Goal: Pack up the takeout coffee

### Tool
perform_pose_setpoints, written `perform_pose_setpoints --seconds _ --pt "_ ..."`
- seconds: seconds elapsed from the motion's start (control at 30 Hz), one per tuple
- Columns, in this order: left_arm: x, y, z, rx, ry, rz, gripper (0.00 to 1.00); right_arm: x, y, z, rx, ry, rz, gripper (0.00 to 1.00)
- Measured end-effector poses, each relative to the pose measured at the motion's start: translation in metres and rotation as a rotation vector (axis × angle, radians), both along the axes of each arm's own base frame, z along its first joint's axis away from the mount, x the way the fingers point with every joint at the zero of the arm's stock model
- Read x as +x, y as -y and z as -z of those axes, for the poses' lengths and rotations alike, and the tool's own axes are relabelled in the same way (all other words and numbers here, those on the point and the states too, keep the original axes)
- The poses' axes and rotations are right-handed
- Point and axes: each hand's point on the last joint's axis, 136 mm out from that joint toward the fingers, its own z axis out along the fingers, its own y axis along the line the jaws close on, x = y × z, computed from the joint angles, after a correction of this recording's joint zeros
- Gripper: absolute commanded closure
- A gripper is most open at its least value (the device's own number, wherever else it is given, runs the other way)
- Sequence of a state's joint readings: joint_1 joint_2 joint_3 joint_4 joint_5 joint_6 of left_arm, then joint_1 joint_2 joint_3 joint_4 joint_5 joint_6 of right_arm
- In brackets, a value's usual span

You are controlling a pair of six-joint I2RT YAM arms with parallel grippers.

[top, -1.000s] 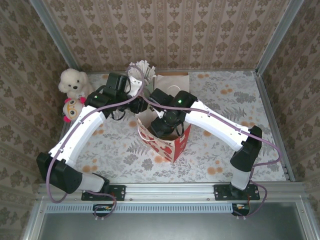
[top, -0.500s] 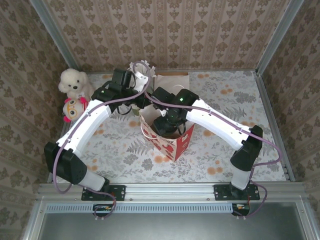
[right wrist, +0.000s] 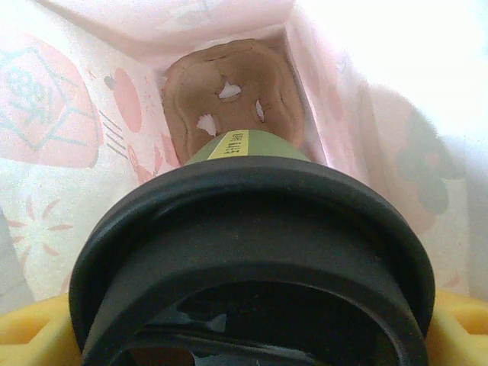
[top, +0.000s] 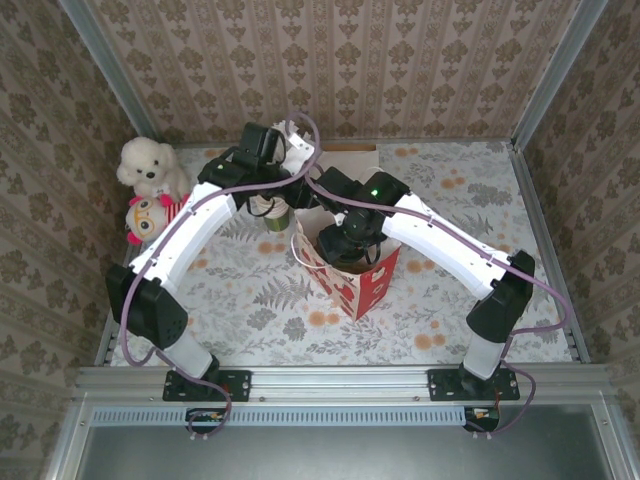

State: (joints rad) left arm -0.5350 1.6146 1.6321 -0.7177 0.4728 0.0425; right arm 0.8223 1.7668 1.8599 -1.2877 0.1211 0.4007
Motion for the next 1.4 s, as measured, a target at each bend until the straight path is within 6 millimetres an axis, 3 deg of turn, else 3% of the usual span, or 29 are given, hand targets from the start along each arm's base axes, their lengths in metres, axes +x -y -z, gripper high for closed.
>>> perform_pose_setpoints --seconds 0.13,0.33,0.63,1.0,1.4 --pt "-0.01 -0.006 0.006 0.041 -0.012 0.03 0.53 0.0 0.0 0.0 0.003 -0.005 0.0 0.59" --pt "-0.016 -0.013 0.017 0.102 -0.02 0.053 0.74 -0.006 0.003 0.003 0.004 -0.044 0.0 0.59" --pt "-0.014 -0.013 0.015 0.109 0.014 0.072 1.0 -0.008 0.01 0.006 0.011 -0.093 0.021 0.6" --pt "-0.016 -0.017 0.012 0.089 0.049 0.048 1.0 -0.014 0.021 0.028 -0.024 -0.158 0.062 0.6" --pt "-0.014 -0.02 0.01 0.077 0.048 0.02 1.0 -0.014 0.022 0.03 -0.035 -0.155 0.049 0.61"
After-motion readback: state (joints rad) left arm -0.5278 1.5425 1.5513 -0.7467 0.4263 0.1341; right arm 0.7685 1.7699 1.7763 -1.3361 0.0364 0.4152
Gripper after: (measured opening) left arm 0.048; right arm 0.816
